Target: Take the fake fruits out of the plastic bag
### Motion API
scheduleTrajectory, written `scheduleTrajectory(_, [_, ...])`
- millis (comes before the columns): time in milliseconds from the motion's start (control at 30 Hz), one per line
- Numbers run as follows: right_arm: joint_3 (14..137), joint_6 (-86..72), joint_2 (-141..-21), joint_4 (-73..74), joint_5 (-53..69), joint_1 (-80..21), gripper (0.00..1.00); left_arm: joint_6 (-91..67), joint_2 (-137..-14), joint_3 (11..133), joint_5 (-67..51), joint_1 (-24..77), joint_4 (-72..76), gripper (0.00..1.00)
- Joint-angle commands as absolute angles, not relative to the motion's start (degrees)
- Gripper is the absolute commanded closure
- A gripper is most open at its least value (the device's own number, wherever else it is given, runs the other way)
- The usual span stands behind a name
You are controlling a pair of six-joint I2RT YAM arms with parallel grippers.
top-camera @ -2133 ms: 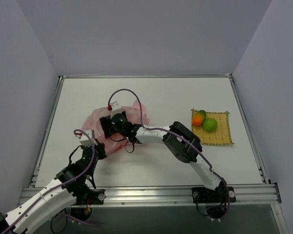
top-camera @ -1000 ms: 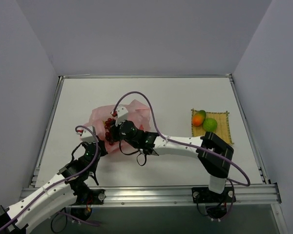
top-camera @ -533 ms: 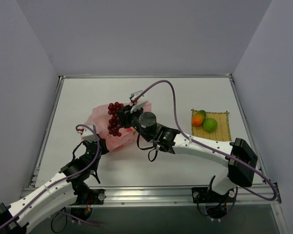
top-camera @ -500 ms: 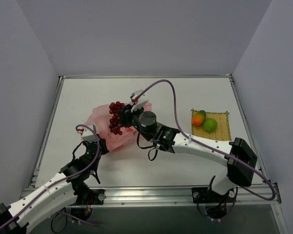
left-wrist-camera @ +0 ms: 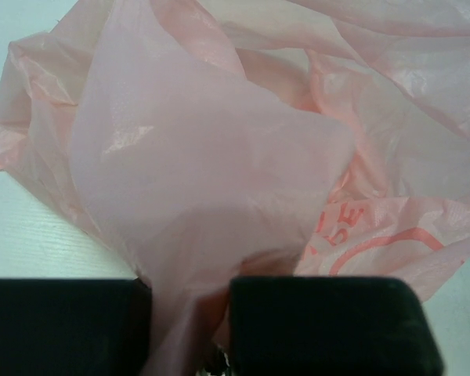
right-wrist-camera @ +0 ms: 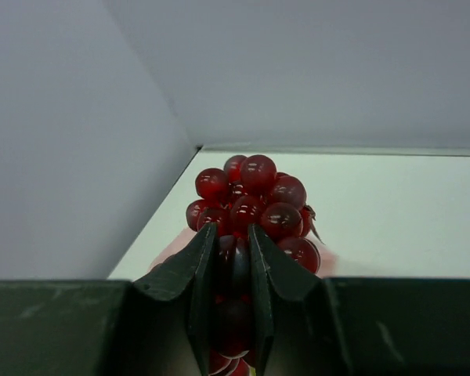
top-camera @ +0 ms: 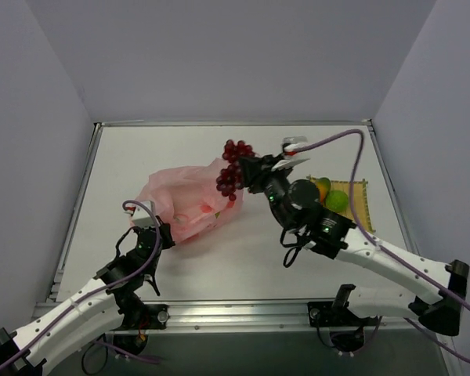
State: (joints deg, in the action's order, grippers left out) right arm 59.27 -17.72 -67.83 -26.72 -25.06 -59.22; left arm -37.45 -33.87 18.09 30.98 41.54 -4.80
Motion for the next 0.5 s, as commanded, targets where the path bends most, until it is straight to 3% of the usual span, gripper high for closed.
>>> scheduleTrajectory(0, [56.35,-18.10,-59.61,-19.99,-42.77,-56.17,1.00,-35.69,-32.61,20.30,30.06,41.22,-4.04,0.98])
scheduleTrajectory(100, [51.52,-20.56,-53.98,-13.30,-58.90,-52.31,1.00,-35.77,-30.95,20.04,29.27,41.13,-4.75,0.98])
scheduleTrajectory(200, [46.51,-24.43,-48.70,-10.03,-65.27,-43.36,1.00,-35.95,-30.15,19.78,28.04,41.13,-4.83,0.98])
scheduleTrajectory(467, [42.80,-28.47,-50.88,-8.88,-58.55,-13.48,1.00,-36.65,-29.88,20.04,26.81,41.13,-5.71,0.98])
